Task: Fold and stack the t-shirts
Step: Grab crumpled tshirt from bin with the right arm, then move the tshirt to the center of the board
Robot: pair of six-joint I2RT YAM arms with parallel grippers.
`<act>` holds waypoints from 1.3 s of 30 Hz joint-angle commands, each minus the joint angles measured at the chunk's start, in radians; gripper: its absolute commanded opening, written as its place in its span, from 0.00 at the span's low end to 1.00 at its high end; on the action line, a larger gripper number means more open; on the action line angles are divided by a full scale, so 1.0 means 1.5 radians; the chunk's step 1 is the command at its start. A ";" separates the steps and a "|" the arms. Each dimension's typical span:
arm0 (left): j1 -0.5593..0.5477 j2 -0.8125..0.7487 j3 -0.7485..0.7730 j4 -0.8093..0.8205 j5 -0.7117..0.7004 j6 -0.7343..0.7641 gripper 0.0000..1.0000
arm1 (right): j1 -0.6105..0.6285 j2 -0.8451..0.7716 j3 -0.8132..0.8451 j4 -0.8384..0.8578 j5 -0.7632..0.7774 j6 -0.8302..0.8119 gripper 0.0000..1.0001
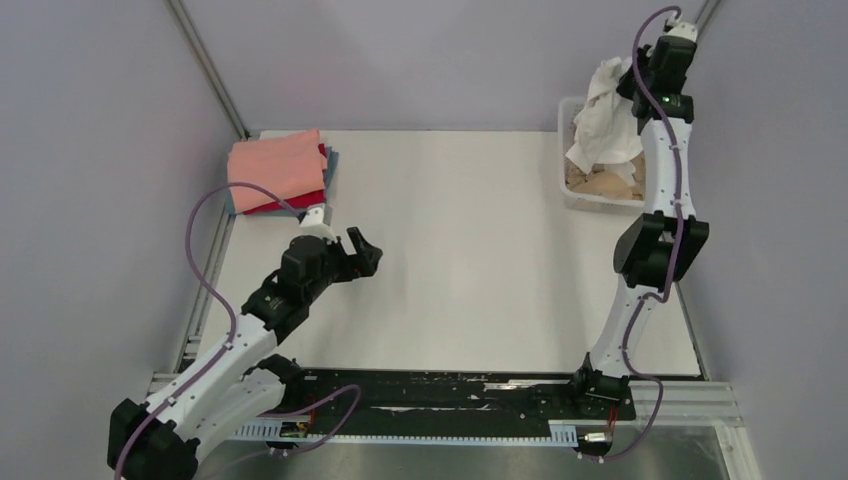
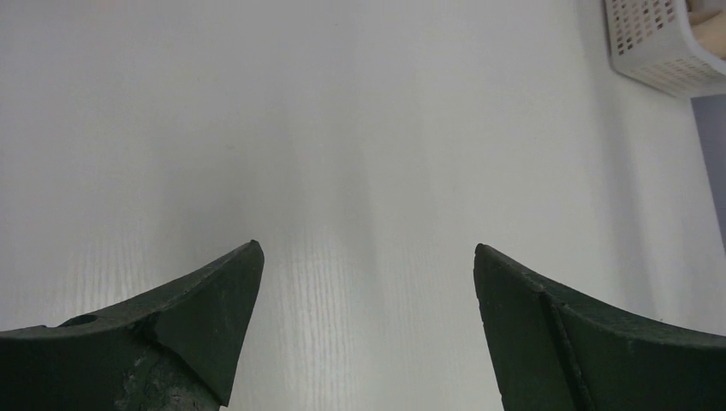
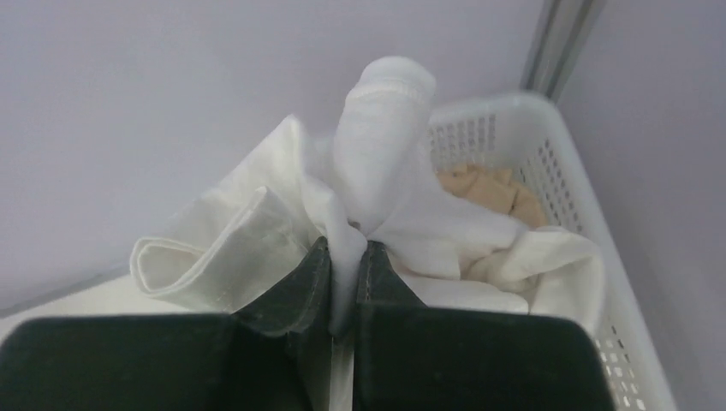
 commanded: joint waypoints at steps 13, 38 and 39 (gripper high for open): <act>-0.002 -0.177 -0.018 -0.104 -0.044 -0.047 1.00 | 0.191 -0.366 -0.054 0.170 -0.429 0.146 0.00; -0.001 -0.273 -0.011 -0.332 -0.127 -0.156 1.00 | 0.689 -0.566 -0.575 0.032 0.183 -0.013 0.05; -0.001 -0.266 -0.011 -0.329 -0.126 -0.156 1.00 | 0.674 -0.576 -0.620 0.031 0.175 0.005 0.06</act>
